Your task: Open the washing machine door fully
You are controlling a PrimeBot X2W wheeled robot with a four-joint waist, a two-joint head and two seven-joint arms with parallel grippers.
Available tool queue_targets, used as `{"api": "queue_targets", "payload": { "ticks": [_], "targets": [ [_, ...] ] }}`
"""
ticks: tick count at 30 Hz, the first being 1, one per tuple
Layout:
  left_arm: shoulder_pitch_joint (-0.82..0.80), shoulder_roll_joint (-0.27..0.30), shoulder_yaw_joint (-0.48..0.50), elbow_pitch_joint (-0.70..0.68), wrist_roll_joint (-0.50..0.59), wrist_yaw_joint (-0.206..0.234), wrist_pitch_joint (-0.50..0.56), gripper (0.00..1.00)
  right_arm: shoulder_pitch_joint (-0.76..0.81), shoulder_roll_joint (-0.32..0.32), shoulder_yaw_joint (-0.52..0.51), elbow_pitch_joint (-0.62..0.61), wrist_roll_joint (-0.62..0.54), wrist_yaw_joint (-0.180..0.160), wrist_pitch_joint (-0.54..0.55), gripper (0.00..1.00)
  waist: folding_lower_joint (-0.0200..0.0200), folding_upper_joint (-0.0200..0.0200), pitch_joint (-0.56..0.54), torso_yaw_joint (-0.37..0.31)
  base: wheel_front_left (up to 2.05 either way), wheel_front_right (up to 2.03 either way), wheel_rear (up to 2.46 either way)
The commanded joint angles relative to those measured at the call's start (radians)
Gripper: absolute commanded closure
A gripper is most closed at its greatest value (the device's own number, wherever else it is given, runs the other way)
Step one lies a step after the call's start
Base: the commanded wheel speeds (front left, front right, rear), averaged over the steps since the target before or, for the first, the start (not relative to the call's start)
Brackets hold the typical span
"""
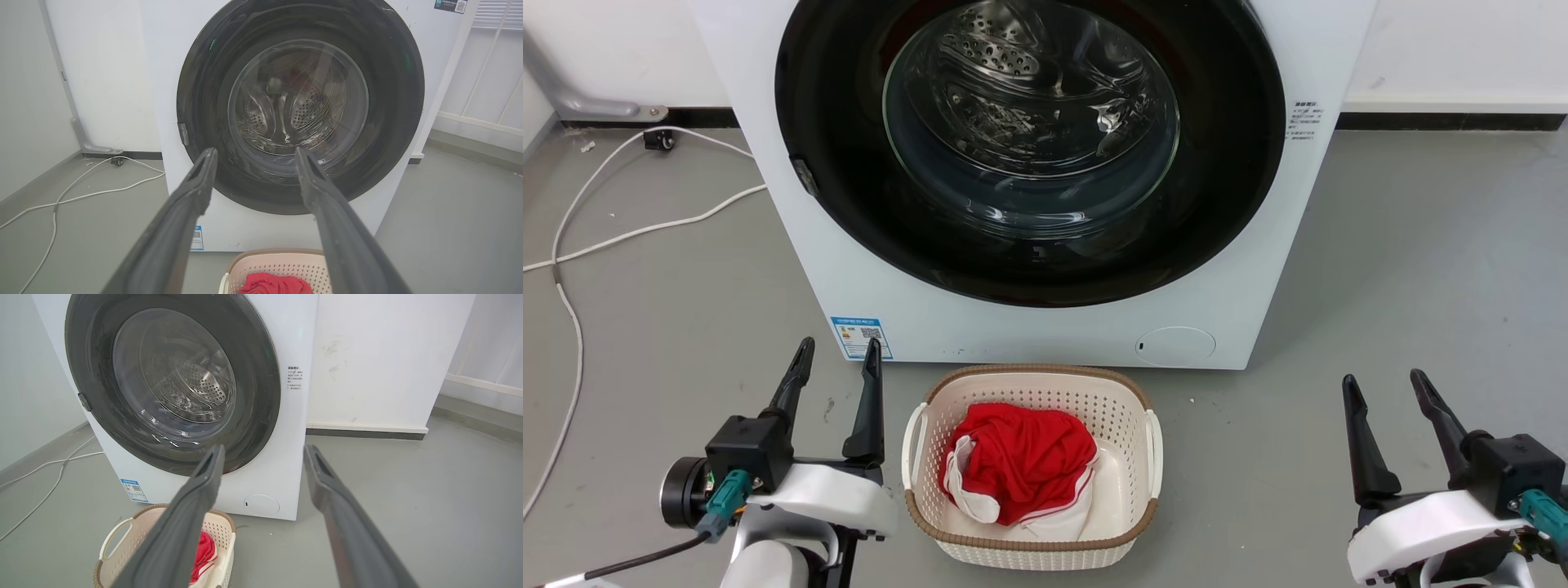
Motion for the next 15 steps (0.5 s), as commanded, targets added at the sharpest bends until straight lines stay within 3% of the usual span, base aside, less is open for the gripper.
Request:
{"api": "queue_targets", "payload": {
  "ticks": [1, 15],
  "targets": [
    [-0.013, 0.006, -0.003, -0.001, 0.020, 0.005, -0.007, 0.00, 0.002, 0.002, 0.002, -0.008, -0.019, 0.000, -0.004, 0.00, 0.0000, 0.0000, 0.000, 0.000, 0.00, 0.00, 0.00],
    [-0.020, 0.006, -0.006, 0.012, 0.096, 0.005, -0.033, 0.00, 0.005, 0.003, 0.007, -0.008, -0.097, 0.000, -0.018, 0.00, 0.0000, 0.0000, 0.002, 0.002, 0.00, 0.00, 0.00]
  ]
}}
